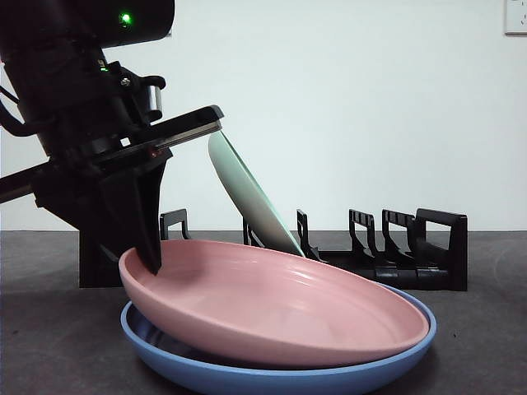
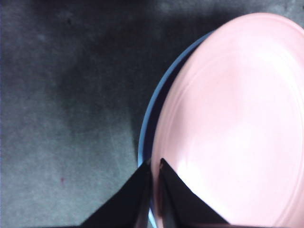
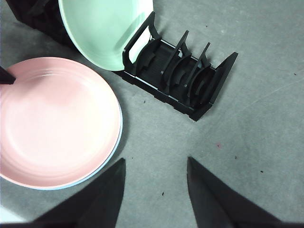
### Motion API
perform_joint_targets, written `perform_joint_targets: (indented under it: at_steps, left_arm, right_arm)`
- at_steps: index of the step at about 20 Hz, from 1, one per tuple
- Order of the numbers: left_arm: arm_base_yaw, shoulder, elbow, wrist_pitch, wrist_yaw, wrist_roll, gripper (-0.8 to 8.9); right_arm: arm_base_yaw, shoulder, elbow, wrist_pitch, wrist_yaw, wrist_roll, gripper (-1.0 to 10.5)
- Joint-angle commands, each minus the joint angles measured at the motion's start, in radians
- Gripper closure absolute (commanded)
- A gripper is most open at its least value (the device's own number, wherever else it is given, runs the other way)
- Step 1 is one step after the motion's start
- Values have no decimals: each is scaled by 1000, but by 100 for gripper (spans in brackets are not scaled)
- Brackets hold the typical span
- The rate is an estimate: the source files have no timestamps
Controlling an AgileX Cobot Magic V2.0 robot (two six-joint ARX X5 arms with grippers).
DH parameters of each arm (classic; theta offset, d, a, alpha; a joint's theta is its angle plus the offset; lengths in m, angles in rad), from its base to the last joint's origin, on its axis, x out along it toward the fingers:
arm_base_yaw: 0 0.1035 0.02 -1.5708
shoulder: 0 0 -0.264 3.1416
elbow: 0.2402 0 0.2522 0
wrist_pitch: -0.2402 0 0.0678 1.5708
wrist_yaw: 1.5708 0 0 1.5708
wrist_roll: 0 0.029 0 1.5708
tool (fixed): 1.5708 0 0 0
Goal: Place the plate
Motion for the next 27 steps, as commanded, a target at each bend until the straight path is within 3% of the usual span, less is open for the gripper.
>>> perform_joint_targets:
  at_steps: [1, 2, 4, 6, 9, 13, 16, 20, 24, 27]
  left_arm:
    - [-11, 13, 6, 4, 5, -4, 684]
    - [-11, 13, 6, -6, 5, -3, 609]
    - [-11, 12, 6, -21, 5, 6, 562]
    - [-11, -4, 14, -60, 5, 10, 560]
    - [-2, -79, 58, -156, -18, 96, 560]
    - [33, -281, 108, -257, -37, 216, 560]
    - [78, -476, 109, -335, -37, 253, 561]
    - [114, -718, 109, -488, -37, 219, 560]
    - [119, -882, 109, -557, -37, 127, 560]
    - [119, -933, 109, -577, -37, 101, 560]
  right_arm:
    - [10, 6, 13, 7, 4, 14, 740]
    - [10, 6, 13, 8, 4, 14, 740]
    - [10, 6, 13, 7, 4, 14, 740]
    - [10, 6, 14, 7, 4, 14, 740]
    - [10, 7, 13, 8, -5, 15, 740]
    - [10, 10, 13, 10, -24, 36, 737]
    - [6, 19, 14, 55, -61, 35, 700]
    - [-56, 93, 27, 244, -240, 1, 632]
    - [-190, 277, 93, 414, -536, 6, 633]
    - [-264, 451, 193, 439, -647, -12, 633]
